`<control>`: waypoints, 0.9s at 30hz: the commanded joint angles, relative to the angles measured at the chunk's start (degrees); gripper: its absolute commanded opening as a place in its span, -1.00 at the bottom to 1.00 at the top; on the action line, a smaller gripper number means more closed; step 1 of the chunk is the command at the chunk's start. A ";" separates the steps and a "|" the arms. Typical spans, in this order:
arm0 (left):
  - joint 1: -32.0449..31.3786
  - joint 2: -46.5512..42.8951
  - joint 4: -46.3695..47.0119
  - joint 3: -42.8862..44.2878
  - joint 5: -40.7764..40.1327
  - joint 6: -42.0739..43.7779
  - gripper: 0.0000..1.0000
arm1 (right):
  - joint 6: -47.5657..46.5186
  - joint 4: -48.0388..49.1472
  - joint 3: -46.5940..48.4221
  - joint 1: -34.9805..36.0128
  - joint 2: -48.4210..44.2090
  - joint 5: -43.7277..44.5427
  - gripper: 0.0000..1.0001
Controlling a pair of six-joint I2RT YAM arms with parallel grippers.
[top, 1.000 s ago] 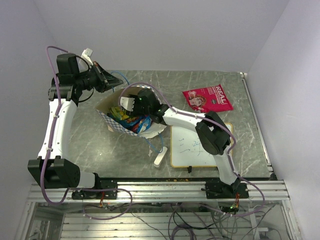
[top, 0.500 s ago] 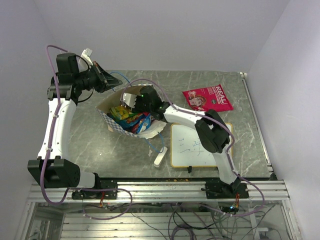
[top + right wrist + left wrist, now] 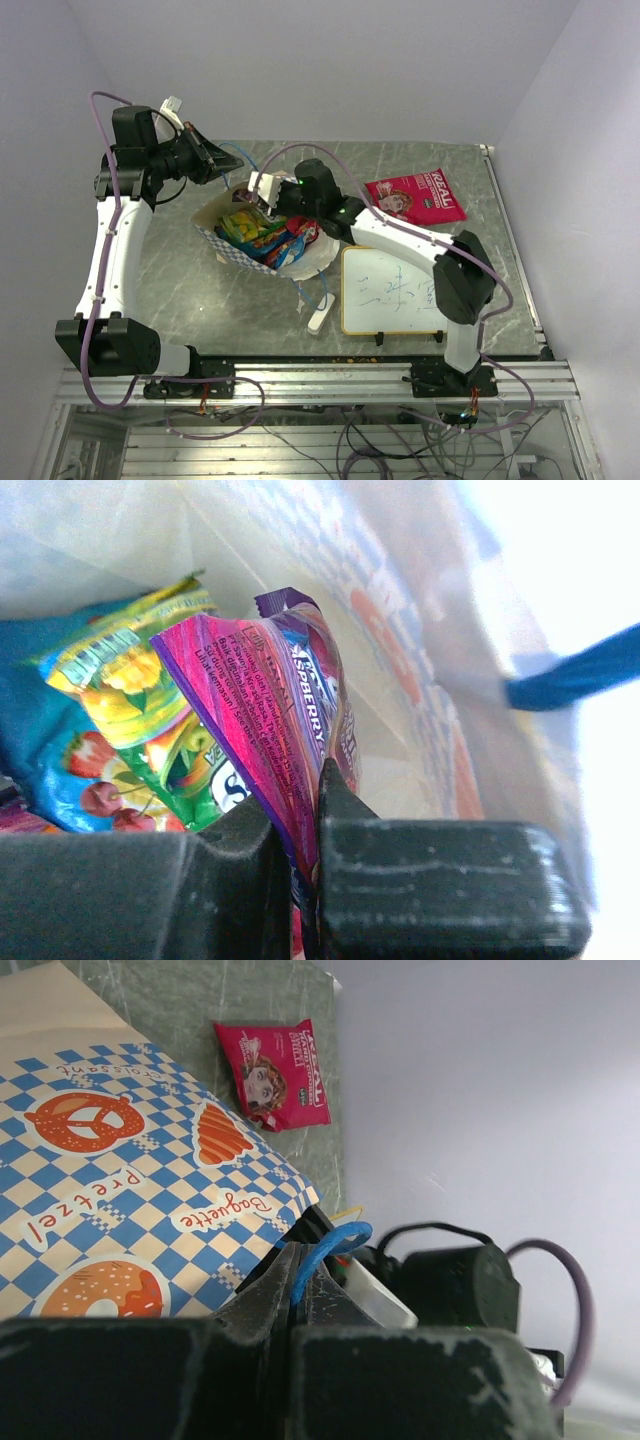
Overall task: Take the snacks out of the paper bag
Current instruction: Take out the snack from the paper bag.
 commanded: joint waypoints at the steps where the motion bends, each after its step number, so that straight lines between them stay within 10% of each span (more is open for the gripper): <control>1: 0.37 -0.28 2.62 -0.27 -1.14 -1.53 -0.86 | 0.16 -1.28 -1.47 1.10 -5.70 -1.19 -1.00; 17: 0.72 2.37 2.57 0.75 -2.86 -1.51 -0.86 | 6.00 -14.31 -9.16 1.27 -31.76 -11.95 -1.00; 27: 0.74 4.31 3.01 1.82 -2.30 -1.63 -0.86 | 8.62 -7.55 -12.62 1.10 -46.05 10.36 -1.00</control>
